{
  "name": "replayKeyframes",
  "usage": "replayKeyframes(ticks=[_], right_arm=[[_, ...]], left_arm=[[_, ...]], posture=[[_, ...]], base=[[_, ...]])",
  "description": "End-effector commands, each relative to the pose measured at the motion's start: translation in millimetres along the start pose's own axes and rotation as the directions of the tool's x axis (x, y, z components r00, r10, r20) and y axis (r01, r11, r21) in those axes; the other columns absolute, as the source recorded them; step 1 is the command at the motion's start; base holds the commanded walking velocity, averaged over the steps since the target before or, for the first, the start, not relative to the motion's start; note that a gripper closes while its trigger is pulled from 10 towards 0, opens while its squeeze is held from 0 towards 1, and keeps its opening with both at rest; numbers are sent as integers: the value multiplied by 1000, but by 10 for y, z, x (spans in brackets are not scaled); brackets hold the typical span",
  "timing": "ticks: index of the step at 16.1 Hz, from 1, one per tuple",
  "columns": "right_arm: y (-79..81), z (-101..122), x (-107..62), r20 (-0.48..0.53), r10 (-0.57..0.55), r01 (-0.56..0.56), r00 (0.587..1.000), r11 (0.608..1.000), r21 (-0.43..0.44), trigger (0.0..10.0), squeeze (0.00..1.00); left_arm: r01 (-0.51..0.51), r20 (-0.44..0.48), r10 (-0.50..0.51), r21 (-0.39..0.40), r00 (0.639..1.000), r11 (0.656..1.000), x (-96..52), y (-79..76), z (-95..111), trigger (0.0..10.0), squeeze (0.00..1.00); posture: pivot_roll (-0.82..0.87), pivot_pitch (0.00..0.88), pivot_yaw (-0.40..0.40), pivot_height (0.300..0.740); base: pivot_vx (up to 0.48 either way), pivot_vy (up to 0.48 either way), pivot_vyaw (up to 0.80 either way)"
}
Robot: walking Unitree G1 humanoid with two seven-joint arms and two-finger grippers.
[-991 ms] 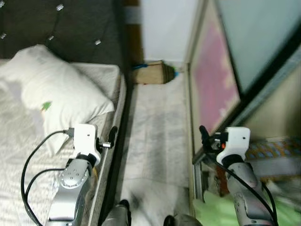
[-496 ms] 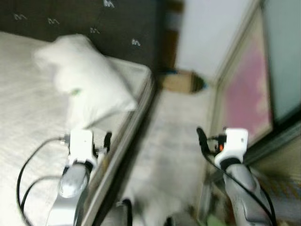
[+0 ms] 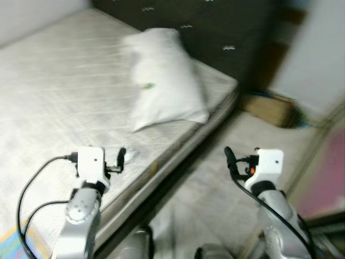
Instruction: Clean up the room
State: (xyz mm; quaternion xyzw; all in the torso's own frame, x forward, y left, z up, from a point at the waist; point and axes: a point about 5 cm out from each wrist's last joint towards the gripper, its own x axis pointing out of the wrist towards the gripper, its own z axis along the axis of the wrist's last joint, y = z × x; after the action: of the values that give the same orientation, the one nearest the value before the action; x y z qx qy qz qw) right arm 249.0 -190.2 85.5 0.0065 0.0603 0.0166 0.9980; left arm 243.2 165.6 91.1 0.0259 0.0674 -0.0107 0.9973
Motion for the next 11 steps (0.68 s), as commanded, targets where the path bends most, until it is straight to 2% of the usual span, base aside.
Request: replayKeyframes(ticks=[1, 3, 5, 8, 10, 11], right_arm=[[1, 0, -10, -1, -3, 3, 1000, 1000, 11, 10000, 0], [5, 25, 16, 11, -3, 3, 1000, 1000, 10, 10000, 0], [-13, 41, 31, 22, -19, 18, 1000, 999, 37, 10000, 0], [-86, 16, 55, 23, -95, 95, 995, 995, -12, 10000, 0], [-71, 42, 92, 74, -130, 124, 989, 990, 72, 10000, 0], [-50, 61, 101, 79, -102, 96, 992, 993, 69, 10000, 0]], left_arm=[[-9, -5, 9, 6, 1000, 1000, -13, 0, 0, 10000, 0], [-7, 4, 7, 15, 1000, 1000, -3, -5, 15, 10000, 0], [-10, 11, 10, 12, 1000, 1000, 6, -2, 23, 10000, 0], [-41, 36, 40, 44, 999, 998, 31, 27, 22, 10000, 0], [-50, 39, 49, 39, 998, 998, 81, 6, 4, 10000, 0], [-51, 45, 50, 35, 998, 998, 115, -3, 19, 10000, 0]], posture=[[-3, 209, 4, 740], [-3, 208, 4, 740], [-3, 204, 5, 740], [-5, 169, 18, 740], [-5, 120, 28, 740], [-7, 88, 33, 740]], base=[[0, 0, 800], [0, 0, 759], [0, 0, 0], [0, 0, 0], [0, 0, 0], [0, 0, 0]])
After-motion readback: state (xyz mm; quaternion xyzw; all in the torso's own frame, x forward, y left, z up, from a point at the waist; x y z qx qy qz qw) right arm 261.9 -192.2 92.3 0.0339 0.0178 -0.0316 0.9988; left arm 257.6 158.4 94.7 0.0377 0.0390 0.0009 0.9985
